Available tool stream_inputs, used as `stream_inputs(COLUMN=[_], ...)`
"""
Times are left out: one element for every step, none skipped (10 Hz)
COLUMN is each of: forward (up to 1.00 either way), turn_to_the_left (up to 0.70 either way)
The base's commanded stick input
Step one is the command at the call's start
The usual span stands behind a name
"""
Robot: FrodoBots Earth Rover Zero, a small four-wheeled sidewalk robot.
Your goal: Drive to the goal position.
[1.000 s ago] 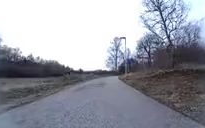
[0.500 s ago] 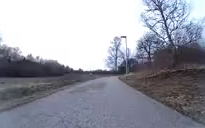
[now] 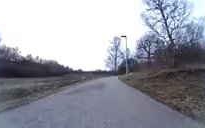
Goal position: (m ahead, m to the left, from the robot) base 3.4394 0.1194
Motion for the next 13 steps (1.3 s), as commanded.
stream_inputs(forward=[0.50, 0.50, 0.50, 0.50, 0.50, 0.50, 0.50, 0.50, 0.50, 0.50, 0.50, 0.50, 0.50], turn_to_the_left=[0.00, 0.00, 0.00, 0.00, 0.00, 0.00, 0.00, 0.00, 0.00, 0.00, 0.00, 0.00, 0.00])
